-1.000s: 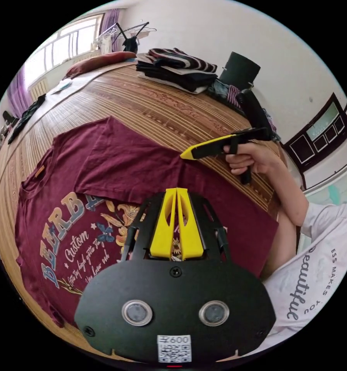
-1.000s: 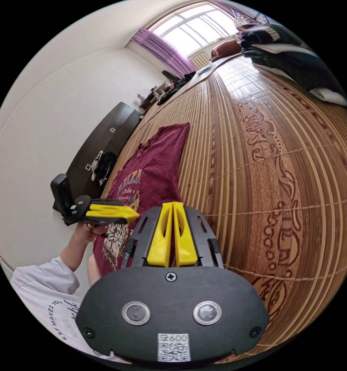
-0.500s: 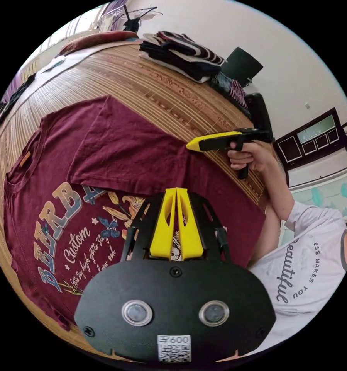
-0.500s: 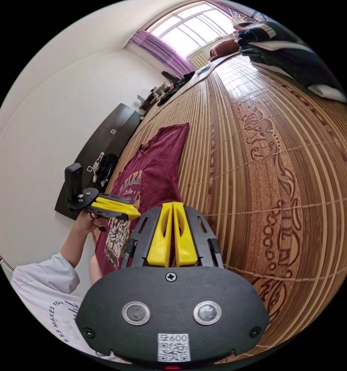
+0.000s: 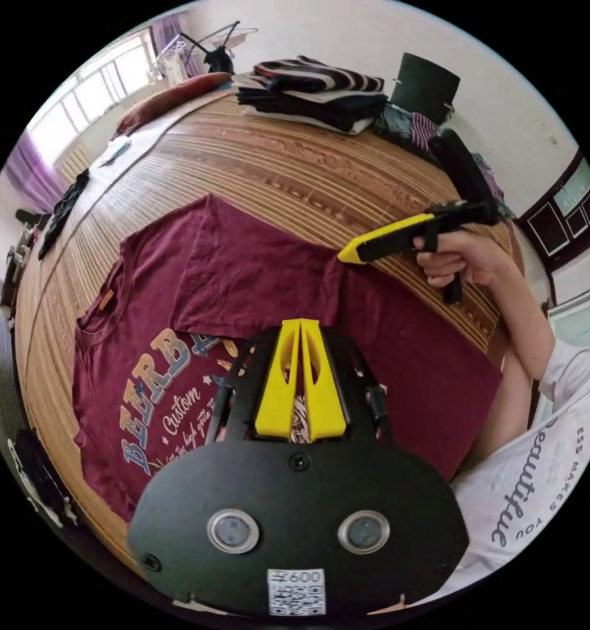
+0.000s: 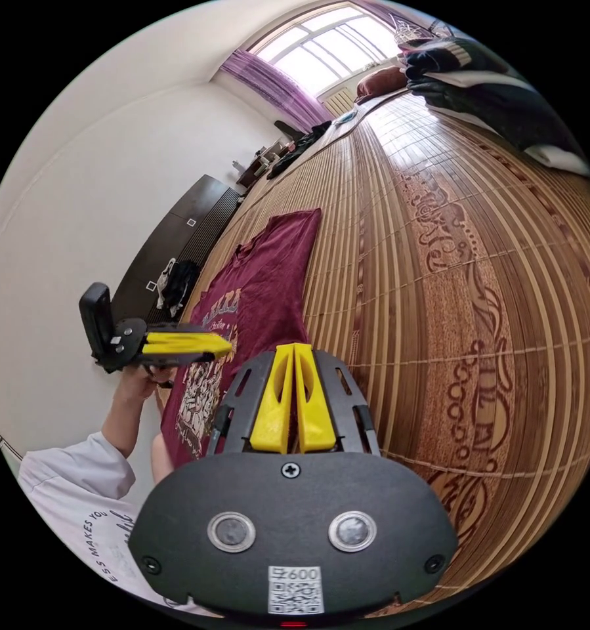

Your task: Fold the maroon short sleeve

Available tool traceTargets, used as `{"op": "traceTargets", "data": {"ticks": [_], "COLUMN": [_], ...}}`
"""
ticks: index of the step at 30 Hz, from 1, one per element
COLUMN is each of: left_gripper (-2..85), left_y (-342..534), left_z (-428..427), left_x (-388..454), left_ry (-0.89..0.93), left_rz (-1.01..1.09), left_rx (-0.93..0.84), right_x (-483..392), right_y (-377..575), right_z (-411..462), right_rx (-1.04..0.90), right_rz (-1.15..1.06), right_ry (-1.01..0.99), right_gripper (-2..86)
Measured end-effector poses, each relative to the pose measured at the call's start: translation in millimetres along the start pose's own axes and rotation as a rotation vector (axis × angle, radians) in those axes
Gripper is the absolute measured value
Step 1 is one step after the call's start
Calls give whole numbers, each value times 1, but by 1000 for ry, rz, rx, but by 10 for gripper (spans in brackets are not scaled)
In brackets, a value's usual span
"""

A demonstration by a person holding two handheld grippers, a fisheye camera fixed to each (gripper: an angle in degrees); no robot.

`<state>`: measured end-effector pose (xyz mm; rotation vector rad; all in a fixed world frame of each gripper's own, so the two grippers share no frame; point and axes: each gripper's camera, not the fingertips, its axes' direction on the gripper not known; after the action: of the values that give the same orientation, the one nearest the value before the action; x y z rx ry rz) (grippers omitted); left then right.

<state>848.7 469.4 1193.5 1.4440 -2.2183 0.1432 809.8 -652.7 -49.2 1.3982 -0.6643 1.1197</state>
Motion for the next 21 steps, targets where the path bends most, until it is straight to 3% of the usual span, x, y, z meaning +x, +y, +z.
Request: {"op": "traceTargets", "data": {"ticks": [3,8,10,15,18,21], "left_gripper": [2,4,4,0,0,0], "left_y": [-31,-64,-57,-39,-71,-129], "left_z": [-15,25,24,6,-12,1], "left_x": [-31,-93,-126,-201,-192,-174], "left_ry": [0,69,173,206,277,282], "left_rz": [-89,-202,-293,-525,-462,-364], "left_rx": [100,-50,-18,91,208,163], "right_x": [-1,0,0,0,0,1], "right_y": [0,-2,-3,-4,-5,-5], "right_z": [-1,-4,-5,-7,-8,-9], "right_rx": [2,3,2,6,4,5], "right_rz": [-1,5,3,4,4,4], "right_ry": [3,-8,-5,-4,-3,-3], "right_gripper": [-8,-8,-8,-8,-8,-9]}}
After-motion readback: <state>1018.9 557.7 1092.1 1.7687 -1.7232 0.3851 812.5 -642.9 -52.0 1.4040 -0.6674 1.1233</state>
